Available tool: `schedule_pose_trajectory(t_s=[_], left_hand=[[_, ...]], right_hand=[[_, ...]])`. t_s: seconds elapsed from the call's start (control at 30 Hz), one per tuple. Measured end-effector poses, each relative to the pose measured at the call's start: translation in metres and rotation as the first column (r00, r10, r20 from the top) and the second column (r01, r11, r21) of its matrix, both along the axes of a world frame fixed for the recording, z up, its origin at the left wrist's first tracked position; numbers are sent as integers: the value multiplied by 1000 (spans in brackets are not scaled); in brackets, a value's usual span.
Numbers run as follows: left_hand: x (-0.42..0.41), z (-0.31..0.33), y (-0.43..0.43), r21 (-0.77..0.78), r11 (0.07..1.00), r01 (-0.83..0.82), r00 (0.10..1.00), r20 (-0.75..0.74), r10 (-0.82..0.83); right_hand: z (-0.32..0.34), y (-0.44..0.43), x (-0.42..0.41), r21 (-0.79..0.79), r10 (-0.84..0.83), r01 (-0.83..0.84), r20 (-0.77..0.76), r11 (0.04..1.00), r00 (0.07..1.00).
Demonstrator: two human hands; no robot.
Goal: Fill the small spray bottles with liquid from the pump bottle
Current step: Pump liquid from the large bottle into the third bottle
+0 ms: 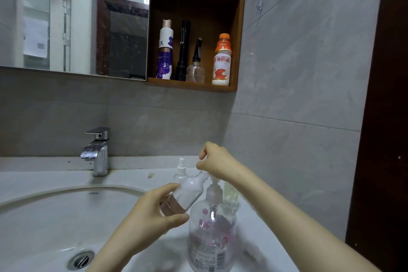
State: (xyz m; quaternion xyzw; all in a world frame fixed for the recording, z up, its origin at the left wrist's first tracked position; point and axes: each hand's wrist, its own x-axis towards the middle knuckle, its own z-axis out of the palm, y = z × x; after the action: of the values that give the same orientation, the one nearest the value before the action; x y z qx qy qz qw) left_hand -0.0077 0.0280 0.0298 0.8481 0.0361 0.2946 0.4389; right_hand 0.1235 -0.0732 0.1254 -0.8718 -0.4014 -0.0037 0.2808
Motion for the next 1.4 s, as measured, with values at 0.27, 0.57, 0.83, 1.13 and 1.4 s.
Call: schedule_pose_trajectory(t_s=[0.27,0.57,0.83,1.13,1.4], left_hand=[[3,-1,-2,-31,1000,-2,1000,0,2],[0,2,-15,-45,998,-42,998,-37,41],[-7,7,-10,-28,996,-83,994,-69,80],[-6,13,-8,17,996,-89,993,-70,90],[-5,4,-7,16,999,-43,997,-60,44]], right_hand=[[-2,4,8,-47,-84,85,26,995,996],[-3,-1,8,-42,-103,102,-41,994,994],[4,-5,3,38,-61,62,-28,997,998],[4,-3,0,0,-58,58,-12,998,998],[-10,3,9,-25,-99,97,-98,995,990]])
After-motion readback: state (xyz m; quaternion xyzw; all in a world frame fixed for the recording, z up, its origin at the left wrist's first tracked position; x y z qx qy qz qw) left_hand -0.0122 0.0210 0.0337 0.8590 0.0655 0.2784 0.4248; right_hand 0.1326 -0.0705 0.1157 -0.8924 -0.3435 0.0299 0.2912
